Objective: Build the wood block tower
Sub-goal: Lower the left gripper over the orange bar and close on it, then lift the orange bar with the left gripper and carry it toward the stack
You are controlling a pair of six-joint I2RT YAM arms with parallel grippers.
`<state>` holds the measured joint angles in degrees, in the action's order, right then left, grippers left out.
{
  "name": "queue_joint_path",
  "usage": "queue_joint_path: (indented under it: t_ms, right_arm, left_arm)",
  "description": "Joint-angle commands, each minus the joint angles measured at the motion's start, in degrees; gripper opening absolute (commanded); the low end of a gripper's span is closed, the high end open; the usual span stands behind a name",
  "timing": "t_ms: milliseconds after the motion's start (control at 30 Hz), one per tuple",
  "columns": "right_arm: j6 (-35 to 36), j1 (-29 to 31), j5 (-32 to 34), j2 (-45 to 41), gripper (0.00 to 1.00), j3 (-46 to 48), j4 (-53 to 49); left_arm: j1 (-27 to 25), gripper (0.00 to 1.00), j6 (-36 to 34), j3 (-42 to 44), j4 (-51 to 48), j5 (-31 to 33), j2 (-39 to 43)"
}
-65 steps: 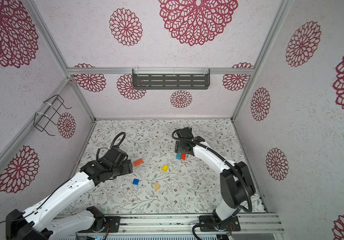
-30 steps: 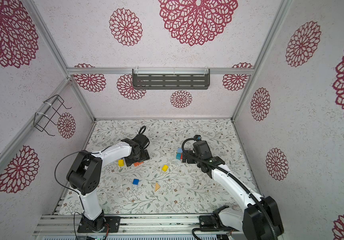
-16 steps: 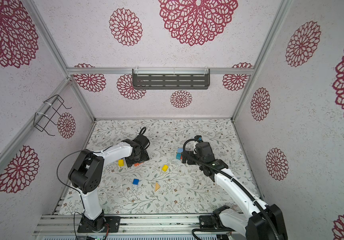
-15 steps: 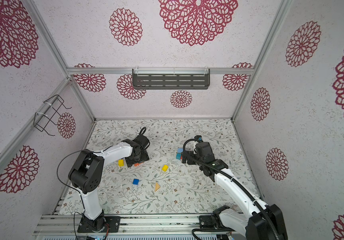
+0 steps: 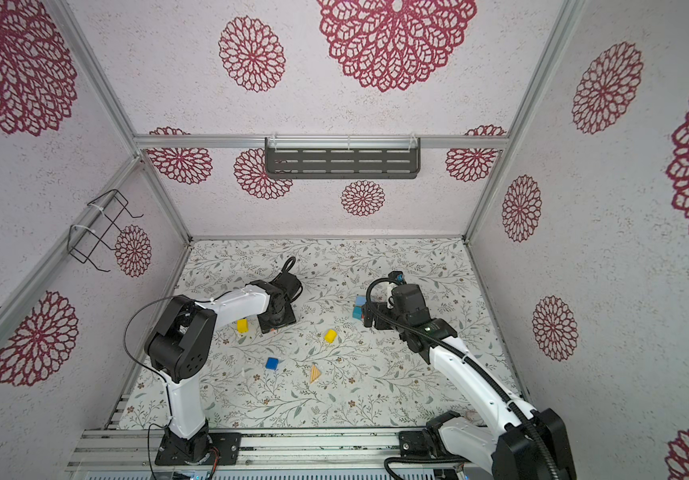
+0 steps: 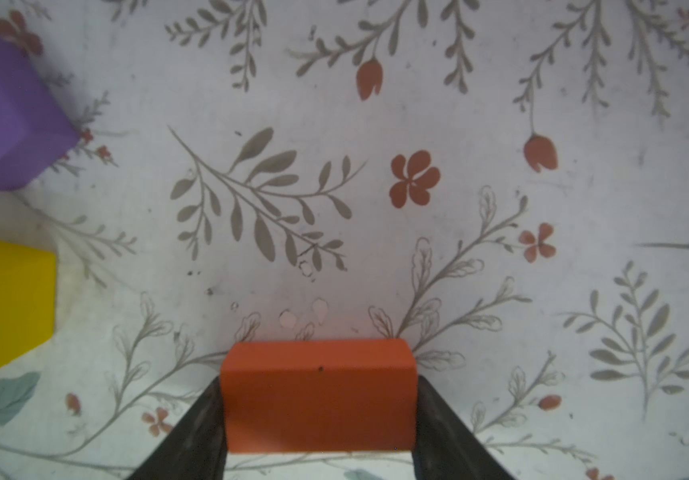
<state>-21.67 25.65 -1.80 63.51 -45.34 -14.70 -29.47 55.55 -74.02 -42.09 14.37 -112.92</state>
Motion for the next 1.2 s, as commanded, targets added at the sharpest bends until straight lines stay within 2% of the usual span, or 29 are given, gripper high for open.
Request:
queue_joint_path:
  t_ms: [0, 233, 500, 700, 867, 1033, 1167]
  right_arm:
    - [-0.61, -0.17, -0.37, -0.73, 0.99, -0.21, 1.34]
    - [-0.78, -0.19, -1.00, -0.14, 0.99, -0.84, 0.67]
    - [-1.07, -1.45, -0.92, 1.59, 0.99, -2.50, -2.40]
    - [-4.04, -11.82, -7.55, 2.11, 0.99, -1.40, -4.34]
    - [-6.75, -20.52, -14.75, 2.80, 0.99, 1.30, -0.27]
    - [-9.63, -27.23, -22.93, 6.92, 0.99, 3.36, 4.99]
    - [-10.08, -29.71, -22.17, 6.47, 0.99, 4.40, 5.70]
  left_arm:
    - [-0.01, 0.52, -0.13, -0.41, -1.15, 1.50, -1.77]
    - [-0.38, 0.48, -3.08, -3.70, -3.32, 1.43, -1.08]
    - [-4.49, 0.48, -9.32, -15.86, -9.95, 3.46, -2.84]
    - [-8.95, 0.48, -12.81, -25.50, -12.97, 2.73, -5.42]
    - [-13.23, 0.48, -13.89, -33.05, -15.12, 2.05, -8.79]
    - [-16.75, 0.48, -12.84, -37.46, -14.96, 0.92, -11.92]
    - [-19.20, 0.48, -12.57, -41.76, -14.85, 0.66, -14.81]
